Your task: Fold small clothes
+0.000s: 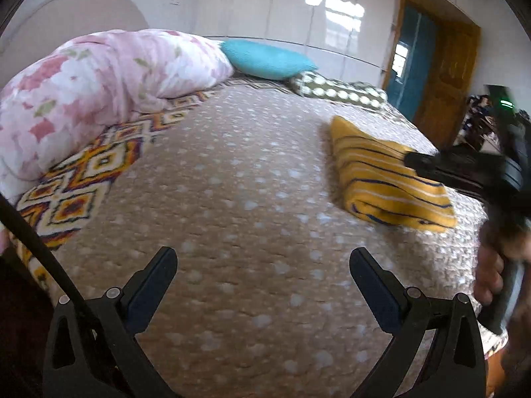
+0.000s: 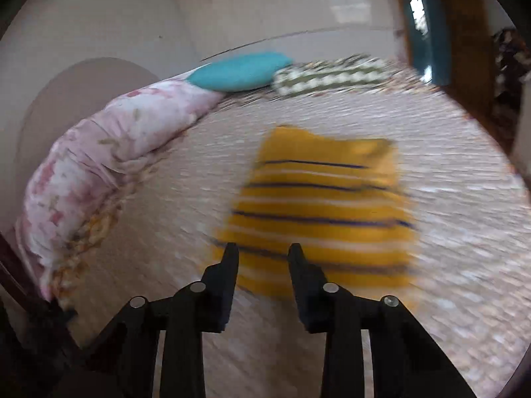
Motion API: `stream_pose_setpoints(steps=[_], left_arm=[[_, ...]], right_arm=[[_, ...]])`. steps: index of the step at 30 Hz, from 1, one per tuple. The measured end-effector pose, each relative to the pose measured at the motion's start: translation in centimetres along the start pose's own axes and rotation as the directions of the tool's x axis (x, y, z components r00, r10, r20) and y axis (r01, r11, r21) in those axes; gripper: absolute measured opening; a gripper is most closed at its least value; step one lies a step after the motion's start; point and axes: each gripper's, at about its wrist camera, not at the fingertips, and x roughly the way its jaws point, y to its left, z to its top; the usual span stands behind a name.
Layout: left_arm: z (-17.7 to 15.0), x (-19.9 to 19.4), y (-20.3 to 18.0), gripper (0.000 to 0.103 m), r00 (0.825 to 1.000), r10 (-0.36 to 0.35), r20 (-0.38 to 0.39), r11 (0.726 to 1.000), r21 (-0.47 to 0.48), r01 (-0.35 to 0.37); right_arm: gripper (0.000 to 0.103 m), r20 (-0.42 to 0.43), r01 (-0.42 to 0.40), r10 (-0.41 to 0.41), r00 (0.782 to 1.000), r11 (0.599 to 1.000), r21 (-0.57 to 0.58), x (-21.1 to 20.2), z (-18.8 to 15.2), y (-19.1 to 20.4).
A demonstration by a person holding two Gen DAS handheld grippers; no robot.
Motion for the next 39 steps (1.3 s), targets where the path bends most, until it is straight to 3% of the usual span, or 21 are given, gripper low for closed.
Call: stream_pose_setpoints(steps=[3,4,6,9,10,14,15,17,18,19,22,25,29,31,34,39], left_arm=[[0.1,-0.8,1.4,0.103,0.999,0.026,0.037,1.0,-0.012,-0.026],[0.1,-0.9,1.8,0.103,0.998,0.037,0.048,0.999,-0.012,-0.037],[0.0,-1.2,2.3,0.103,0.996,0.054,0.07,0.999,-0.003,-0.054],[0.0,-1.4,2.5,0.103,0.993,0.071,0.092,0.997,0.014,-0.072],[0.1,-1.4,2.3,0.103,0.992,0.073,0.1,0.997,0.023,-0.076],[0.3,-1.5,1.2,0.103,0.989,0.083,0.125,0.995,0.043,-0.089],[0.3,-1.7,0.9,0.103,0.987,0.088,0.134,0.994,0.049,-0.096],[0.4,-2.2,0.3,0.103,0.982,0.102,0.157,0.991,0.067,-0.114],[0.4,-2.6,0.1,0.103,0.979,0.109,0.172,0.99,0.072,-0.123],[0.3,-3.3,-0.2,0.103,0.97,0.127,0.207,0.987,0.074,-0.145],[0.6,-4.7,-0.9,0.103,0.945,0.156,0.288,0.982,0.063,-0.181],[1.5,-5.7,-2.4,0.103,0.939,0.106,0.328,0.986,0.089,-0.142],[3.3,-6.5,-5.6,0.103,0.943,0.064,0.327,0.977,0.172,-0.126],[3.6,-6.9,-7.0,0.103,0.954,0.037,0.296,0.978,0.185,-0.095],[2.8,-7.2,-8.4,0.103,0.976,-0.005,0.216,0.984,0.173,-0.033],[0.3,-7.0,-9.8,0.103,0.991,0.016,0.129,0.983,0.181,-0.039]], right_arm=[[0.032,-0.052,-0.07,0.074,0.996,0.995,0.069,4.8,1.3,0.7],[0.033,-0.114,-0.095,0.108,0.988,0.989,0.113,7.2,0.9,0.8],[0.033,-0.202,-0.073,0.101,0.974,0.987,0.143,9.8,-0.2,0.8],[0.032,-0.187,-0.096,0.107,0.977,0.993,0.067,8.7,0.3,1.7],[0.032,-0.147,-0.114,0.12,0.982,0.992,0.053,7.3,1.3,1.3],[0.038,-0.033,0.04,-0.037,0.999,0.992,0.116,4.7,5.2,-3.3],[0.043,-0.038,0.08,-0.075,0.996,0.984,0.156,4.9,5.9,-5.0],[0.047,-0.171,0.209,-0.172,0.97,0.951,0.229,7.2,6.2,-9.5],[0.043,-0.217,0.238,-0.186,0.958,0.94,0.245,7.8,5.7,-10.9],[0.04,-0.192,0.23,-0.183,0.964,0.939,0.256,7.1,5.3,-11.5],[0.041,-0.096,0.23,-0.214,0.972,0.95,0.21,2.8,3.2,-10.3],[0.047,-0.029,0.243,-0.241,0.97,0.962,0.122,-1.9,-0.1,-8.2],[0.055,0.029,0.32,-0.322,0.946,0.946,0.051,-7.0,-3.6,-6.9],[0.06,0.045,0.363,-0.365,0.93,0.931,0.041,-8.8,-5.7,-6.3],[0.061,0.028,0.385,-0.389,0.921,0.918,0.09,-10.9,-8.6,-6.5],[0.061,-0.005,0.418,-0.423,0.906,0.893,0.168,-12.2,-12.2,-6.3]])
